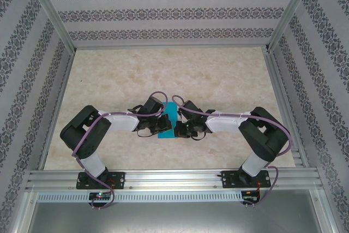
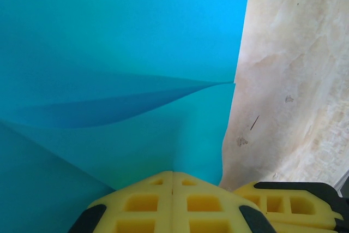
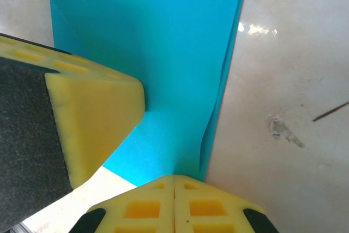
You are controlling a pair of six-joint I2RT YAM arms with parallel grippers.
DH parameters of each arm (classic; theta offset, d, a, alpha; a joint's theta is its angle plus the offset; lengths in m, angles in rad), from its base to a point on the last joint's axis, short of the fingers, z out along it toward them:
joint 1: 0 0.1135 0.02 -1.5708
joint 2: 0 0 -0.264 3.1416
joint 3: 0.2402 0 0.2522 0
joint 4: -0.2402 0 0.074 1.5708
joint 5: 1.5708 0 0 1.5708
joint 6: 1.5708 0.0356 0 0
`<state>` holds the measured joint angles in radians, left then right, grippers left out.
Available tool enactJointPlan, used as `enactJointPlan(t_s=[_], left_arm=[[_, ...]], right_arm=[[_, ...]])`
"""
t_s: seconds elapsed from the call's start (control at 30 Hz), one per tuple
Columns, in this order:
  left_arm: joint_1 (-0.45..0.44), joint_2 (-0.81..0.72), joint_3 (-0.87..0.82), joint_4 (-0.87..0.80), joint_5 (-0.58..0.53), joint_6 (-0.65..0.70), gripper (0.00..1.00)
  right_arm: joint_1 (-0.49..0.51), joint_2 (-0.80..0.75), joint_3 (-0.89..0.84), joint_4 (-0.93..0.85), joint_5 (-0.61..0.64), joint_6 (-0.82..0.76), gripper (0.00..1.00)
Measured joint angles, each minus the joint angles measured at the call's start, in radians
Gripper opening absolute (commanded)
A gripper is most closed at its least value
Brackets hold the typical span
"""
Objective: Fold a paper plane with a square sheet of paper (pick it up from the middle)
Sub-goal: Fold the triangle a second time at the center of the table.
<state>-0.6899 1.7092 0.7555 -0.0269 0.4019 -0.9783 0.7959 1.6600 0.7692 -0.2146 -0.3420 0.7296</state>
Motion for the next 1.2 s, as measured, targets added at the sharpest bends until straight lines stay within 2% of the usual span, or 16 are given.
enactJointPlan(t_s=[0.37,0.6,0.77,1.2], left_arm=[[0.000,-0.002,-0.001,-0.001,-0.008,0.000,0.05],[-0.001,-0.006,-0.003,-0.002,-0.020,0.000,0.05],[-0.001,-0.006,-0.003,-0.002,-0.020,0.000,0.05],[-0.001,-0.007,-0.003,-0.002,-0.019,0.000,0.05]], right_arm=[[-0.013,-0.019,-0.039,0.035,-0.037,-0.045,0.07],[-0.013,-0.078,-0.056,-0.060,-0.056,-0.077,0.07],[-0.013,-0.117,-0.042,-0.055,-0.056,-0.077,0.07],[-0.026,0.011,0.018,-0.002,-0.044,-0.073,0.06]])
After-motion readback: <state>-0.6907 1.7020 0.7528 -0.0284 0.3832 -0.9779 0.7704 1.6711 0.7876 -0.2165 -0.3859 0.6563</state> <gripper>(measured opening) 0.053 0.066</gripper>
